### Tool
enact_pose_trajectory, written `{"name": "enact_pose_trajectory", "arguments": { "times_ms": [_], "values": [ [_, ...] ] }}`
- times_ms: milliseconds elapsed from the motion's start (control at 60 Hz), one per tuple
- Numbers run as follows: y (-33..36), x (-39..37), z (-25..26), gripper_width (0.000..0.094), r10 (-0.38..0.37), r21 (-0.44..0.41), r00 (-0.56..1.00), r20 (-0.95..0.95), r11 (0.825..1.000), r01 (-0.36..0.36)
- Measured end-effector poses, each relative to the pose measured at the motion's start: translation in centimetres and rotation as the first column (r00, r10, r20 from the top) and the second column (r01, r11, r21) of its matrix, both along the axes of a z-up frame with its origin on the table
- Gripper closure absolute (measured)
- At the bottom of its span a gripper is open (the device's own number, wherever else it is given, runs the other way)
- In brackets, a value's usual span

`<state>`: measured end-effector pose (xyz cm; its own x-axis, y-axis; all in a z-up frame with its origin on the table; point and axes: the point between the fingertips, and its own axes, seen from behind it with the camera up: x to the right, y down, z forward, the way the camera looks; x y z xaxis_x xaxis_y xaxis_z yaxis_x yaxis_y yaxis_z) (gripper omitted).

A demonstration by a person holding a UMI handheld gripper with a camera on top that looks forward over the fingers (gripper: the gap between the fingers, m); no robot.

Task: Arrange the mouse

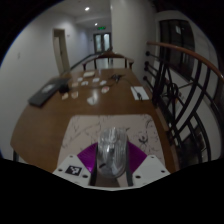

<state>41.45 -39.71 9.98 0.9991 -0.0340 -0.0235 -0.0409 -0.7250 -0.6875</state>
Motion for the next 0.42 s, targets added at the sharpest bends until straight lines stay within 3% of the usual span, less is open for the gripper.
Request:
{"name": "enact_pose_trajectory", "arguments": {
  "times_ms": [117,200,417],
  "values": [
    [-0.2,-0.2,0.4,0.0357,0.012,0.002,0.998,-0.062,1.000,-0.012],
    [-1.4,0.1,1.6,0.0048,0.023,-0.007,0.997,-0.070,1.000,-0.024],
    [-8.5,1.7,6.4,0.0076,0.110,0.057,0.992,-0.070,0.993,-0.106]
  ]
}}
